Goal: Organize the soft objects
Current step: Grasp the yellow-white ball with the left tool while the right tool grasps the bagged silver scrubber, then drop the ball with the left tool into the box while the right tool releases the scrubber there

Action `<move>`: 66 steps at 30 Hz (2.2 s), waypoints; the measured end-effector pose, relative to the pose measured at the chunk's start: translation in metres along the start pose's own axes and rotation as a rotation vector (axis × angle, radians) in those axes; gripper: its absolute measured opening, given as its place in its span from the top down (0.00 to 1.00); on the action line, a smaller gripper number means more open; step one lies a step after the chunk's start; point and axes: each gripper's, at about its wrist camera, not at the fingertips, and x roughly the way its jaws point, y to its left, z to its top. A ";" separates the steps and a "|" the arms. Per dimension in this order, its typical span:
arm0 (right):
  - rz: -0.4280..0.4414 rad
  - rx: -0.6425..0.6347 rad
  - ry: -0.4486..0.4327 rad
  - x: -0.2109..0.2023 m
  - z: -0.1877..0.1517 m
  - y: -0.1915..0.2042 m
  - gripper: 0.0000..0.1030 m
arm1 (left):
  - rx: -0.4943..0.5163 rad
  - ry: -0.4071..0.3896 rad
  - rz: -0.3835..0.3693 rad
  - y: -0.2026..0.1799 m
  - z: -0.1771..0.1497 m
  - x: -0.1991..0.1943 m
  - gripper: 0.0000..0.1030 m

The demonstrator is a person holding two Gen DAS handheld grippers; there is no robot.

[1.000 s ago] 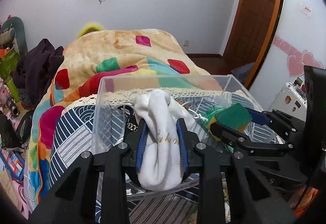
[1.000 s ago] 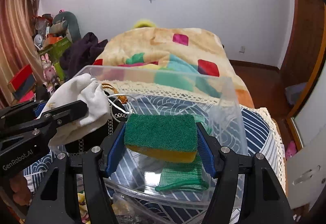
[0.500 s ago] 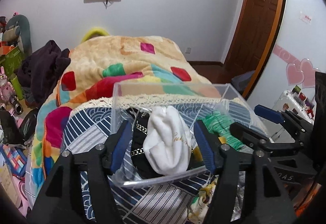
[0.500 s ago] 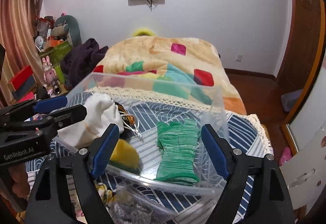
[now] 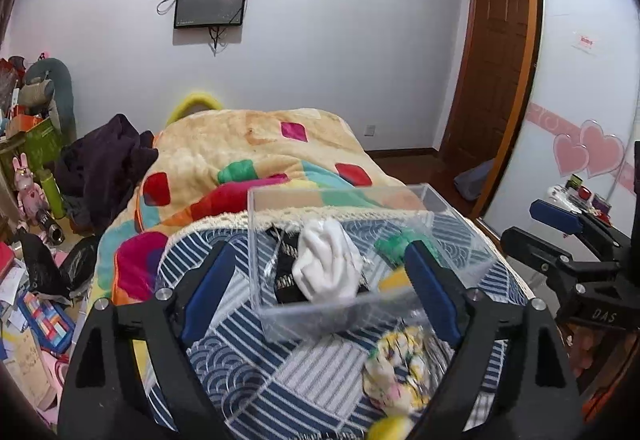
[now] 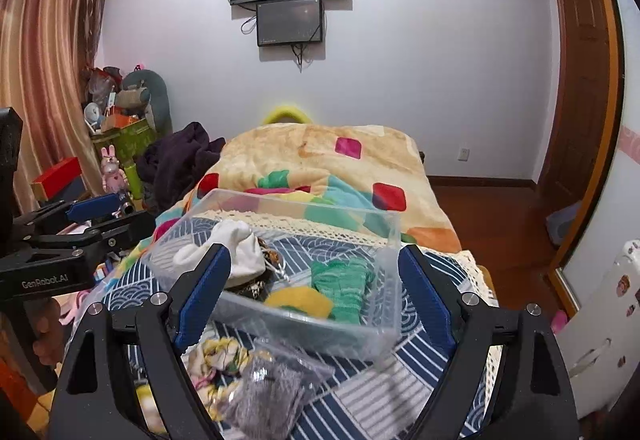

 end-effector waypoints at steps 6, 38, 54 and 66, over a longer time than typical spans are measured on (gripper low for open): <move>0.010 0.019 0.038 -0.002 -0.024 -0.002 0.18 | 0.008 0.068 -0.033 -0.008 -0.032 -0.005 0.15; 0.198 0.116 0.303 0.033 -0.102 0.003 0.70 | -0.024 0.265 -0.187 -0.038 -0.119 0.003 0.64; 0.102 0.049 0.136 -0.004 -0.065 -0.002 0.77 | -0.036 0.086 -0.125 -0.022 -0.049 -0.018 0.64; 0.029 0.022 -0.020 -0.012 -0.015 -0.011 0.77 | -0.025 -0.035 -0.109 -0.032 0.011 -0.003 0.64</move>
